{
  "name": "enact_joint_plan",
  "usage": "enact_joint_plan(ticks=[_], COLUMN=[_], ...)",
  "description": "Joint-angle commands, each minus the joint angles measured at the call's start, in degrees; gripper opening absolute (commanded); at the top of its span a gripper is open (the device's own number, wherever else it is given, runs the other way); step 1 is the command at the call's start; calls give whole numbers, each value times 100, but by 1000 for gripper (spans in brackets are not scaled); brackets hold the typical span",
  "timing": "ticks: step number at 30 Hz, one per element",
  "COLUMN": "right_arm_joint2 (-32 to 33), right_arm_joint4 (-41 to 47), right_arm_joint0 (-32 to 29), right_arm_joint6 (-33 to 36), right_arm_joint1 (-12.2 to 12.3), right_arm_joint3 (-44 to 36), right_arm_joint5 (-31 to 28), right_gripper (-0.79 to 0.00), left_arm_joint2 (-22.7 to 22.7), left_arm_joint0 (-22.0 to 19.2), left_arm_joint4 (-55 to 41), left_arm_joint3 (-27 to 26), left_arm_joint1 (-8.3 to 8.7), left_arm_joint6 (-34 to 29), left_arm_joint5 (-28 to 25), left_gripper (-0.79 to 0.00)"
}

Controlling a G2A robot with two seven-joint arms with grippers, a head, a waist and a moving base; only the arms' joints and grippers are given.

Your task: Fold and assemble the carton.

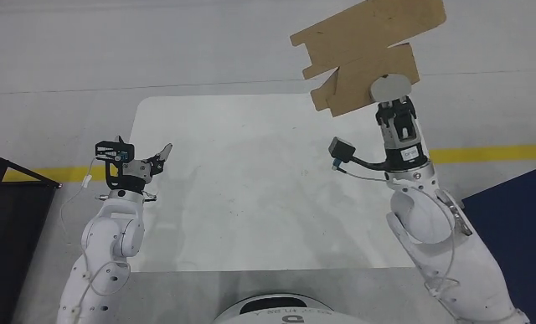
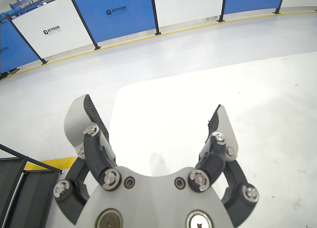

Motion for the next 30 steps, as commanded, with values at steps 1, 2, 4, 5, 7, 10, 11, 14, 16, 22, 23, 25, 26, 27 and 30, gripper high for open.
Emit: enact_joint_plan(ticks=[1,2,4,5,7,10,11,14,16,22,23,25,26,27,30], right_arm_joint2=[-44,-67,-68,-68,-68,-68,-68,-119,-119,103,39,-151,-269,-378,-695], right_arm_joint4=[0,0,0,0,0,0,0,1414,3528,8124,8591,9331,9768,10106,10758], right_arm_joint0=[64,64,61,61,61,61,61,67,197,901,1016,1243,1341,1442,1663], right_arm_joint6=[24,66,81,81,81,81,81,-273,-1046,-3949,-4228,-4647,-4890,-5095,-5616], right_arm_joint1=[133,199,221,221,221,221,221,180,136,93,77,38,10,-16,-91], right_arm_joint3=[-93,-156,-189,-189,-189,-189,-189,-215,-224,750,918,1233,1371,1516,1790], right_arm_joint5=[-111,-126,-113,-113,-113,-113,-113,-150,-119,-2004,-2367,-3063,-3382,-3684,-4400], right_gripper=[-785,-785,-785,-785,-785,-785,-785,-785,-785,-785,-785,-785,-785,-785,-785], left_arm_joint2=[0,0,0,0,0,0,0,0,0,0,0,0,0,0,0], left_arm_joint0=[0,0,0,0,0,0,0,0,0,0,0,0,0,0,0], left_arm_joint4=[0,0,0,0,0,0,0,0,0,0,0,0,0,0,0], left_arm_joint3=[0,0,0,0,0,0,0,0,0,0,0,0,0,0,0], left_arm_joint1=[0,0,0,0,0,0,0,0,0,0,0,0,0,0,0], left_arm_joint6=[0,0,0,0,0,0,0,0,0,0,0,0,0,0,0], left_arm_joint5=[0,0,0,0,0,0,0,0,0,0,0,0,0,0,0], left_gripper=[0,0,0,0,0,0,0,0,0,0,0,0,0,0,0])
